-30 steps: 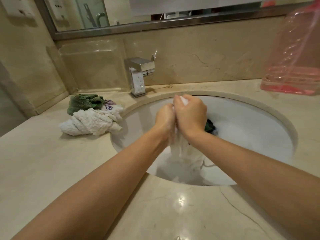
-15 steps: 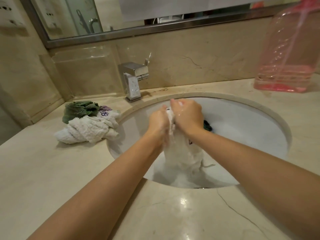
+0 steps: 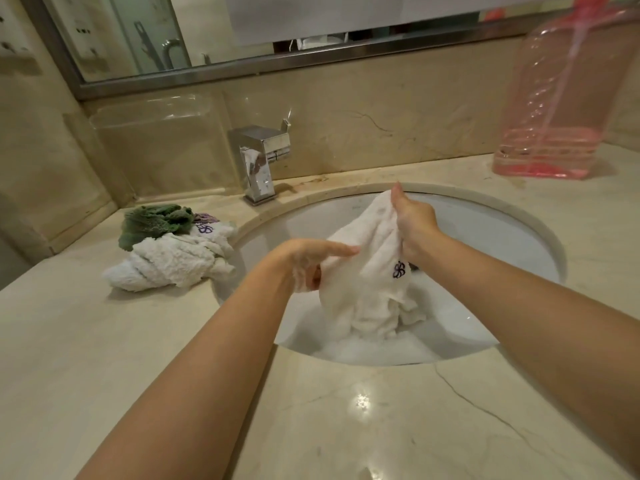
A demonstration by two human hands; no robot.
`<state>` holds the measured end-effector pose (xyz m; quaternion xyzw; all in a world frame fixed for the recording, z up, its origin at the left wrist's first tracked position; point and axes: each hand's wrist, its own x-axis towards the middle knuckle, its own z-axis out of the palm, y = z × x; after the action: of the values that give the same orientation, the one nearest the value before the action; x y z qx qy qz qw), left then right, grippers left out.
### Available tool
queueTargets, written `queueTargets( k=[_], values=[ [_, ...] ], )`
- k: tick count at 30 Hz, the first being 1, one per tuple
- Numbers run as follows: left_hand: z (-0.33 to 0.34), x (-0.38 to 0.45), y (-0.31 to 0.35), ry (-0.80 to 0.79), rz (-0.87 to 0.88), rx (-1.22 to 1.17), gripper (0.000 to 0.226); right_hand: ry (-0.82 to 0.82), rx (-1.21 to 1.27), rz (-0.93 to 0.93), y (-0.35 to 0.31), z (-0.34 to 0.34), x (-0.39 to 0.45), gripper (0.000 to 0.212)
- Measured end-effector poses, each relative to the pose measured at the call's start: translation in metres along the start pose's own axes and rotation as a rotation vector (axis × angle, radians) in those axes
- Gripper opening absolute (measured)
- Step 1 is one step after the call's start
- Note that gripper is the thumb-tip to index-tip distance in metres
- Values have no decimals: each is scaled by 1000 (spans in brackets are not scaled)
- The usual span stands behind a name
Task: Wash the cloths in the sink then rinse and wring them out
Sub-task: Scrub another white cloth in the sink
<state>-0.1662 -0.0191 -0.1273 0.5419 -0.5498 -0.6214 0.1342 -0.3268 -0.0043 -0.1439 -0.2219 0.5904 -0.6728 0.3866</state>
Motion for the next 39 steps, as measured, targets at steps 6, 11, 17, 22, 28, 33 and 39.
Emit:
queueTargets(
  k=[6, 11, 17, 22, 28, 33, 39],
  values=[
    [-10, 6, 8, 334, 348, -370, 36, -598, -131, 8, -10, -22, 4, 22],
    [-12, -15, 11, 195, 595, -633, 41, -709, -155, -20, -9, -24, 3, 46],
    [-17, -1, 10, 365, 622, -391, 27, -778, -120, 77, -18, -29, 2, 24],
    [-13, 7, 2, 442, 707, -2, 33, -493, -733, -238, -5, -24, 11, 32],
    [-10, 11, -3, 357, 604, 449, 40, -487, -890, -106, -2, -26, 7, 26],
    [-12, 9, -9, 188, 216, 471, 26, -263, -385, -210, -6, -15, 11, 34],
    [-4, 5, 2, 221, 330, -88, 35, -127, -222, -428, -14, -8, -11, 45]
  ],
)
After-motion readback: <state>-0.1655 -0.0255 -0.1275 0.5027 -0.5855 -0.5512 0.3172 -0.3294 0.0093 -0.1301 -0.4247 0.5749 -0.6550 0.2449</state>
